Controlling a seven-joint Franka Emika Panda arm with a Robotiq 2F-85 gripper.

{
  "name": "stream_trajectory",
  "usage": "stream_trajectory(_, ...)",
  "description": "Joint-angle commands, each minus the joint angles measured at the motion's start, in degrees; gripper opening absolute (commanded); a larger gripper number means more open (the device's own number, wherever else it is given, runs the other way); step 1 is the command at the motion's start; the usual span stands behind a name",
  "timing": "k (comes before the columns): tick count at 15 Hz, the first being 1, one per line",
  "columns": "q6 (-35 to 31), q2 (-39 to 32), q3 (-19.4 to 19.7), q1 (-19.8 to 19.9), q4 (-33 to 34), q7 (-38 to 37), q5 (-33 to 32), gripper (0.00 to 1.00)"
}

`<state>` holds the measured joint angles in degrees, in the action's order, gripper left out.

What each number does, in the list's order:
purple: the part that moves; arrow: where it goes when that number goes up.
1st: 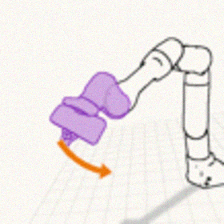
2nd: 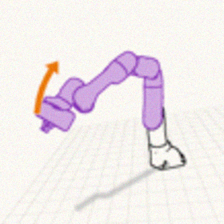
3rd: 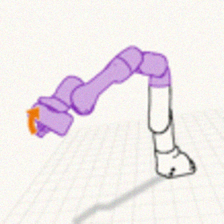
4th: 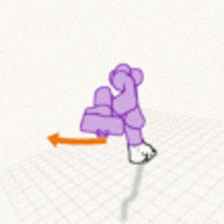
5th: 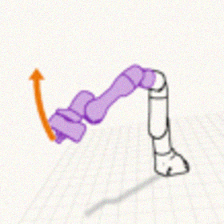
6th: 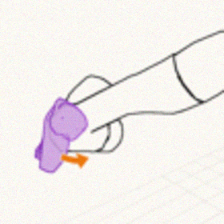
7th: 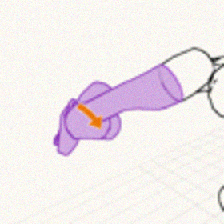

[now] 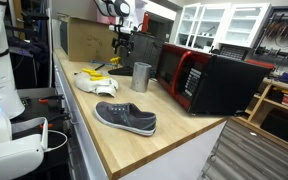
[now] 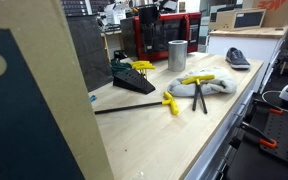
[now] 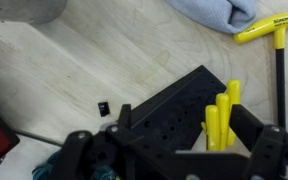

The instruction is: Remove one wrench from the black stand and put it on the towel.

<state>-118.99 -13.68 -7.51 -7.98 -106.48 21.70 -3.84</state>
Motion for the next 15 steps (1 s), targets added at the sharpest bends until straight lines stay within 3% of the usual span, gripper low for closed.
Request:
stream_trajectory(1, 2.6, -4.6, -1.0, 0.1, 5.6, 3.1, -1.9, 1.0)
stream_trajectory(7, 3.4, -9.2, -2.5, 0.2, 11.3, 6.0, -1.3, 1.0)
stream_trajectory(8, 3.6, -9.7, -2.5, 0.1, 11.9, 5.8, -1.5, 0.96)
stream_trajectory(9, 3.8, -10.1, -2.6, 0.2, 12.5, 6.3, -1.6, 0.74)
stream_trajectory(11, 4.3, -10.7, -2.6, 0.2, 13.3, 6.6, -1.7, 0.69)
stream_trajectory(13, 5.7, -10.9, -2.9, 0.2, 13.8, 7.1, -1.4, 0.54)
stream_trajectory(14, 6.5, -10.8, -3.1, 0.2, 13.8, 7.3, -1.2, 0.52)
stream_trajectory(15, 6.7, -10.6, -3.4, 0.2, 13.6, 7.6, -1.1, 0.85)
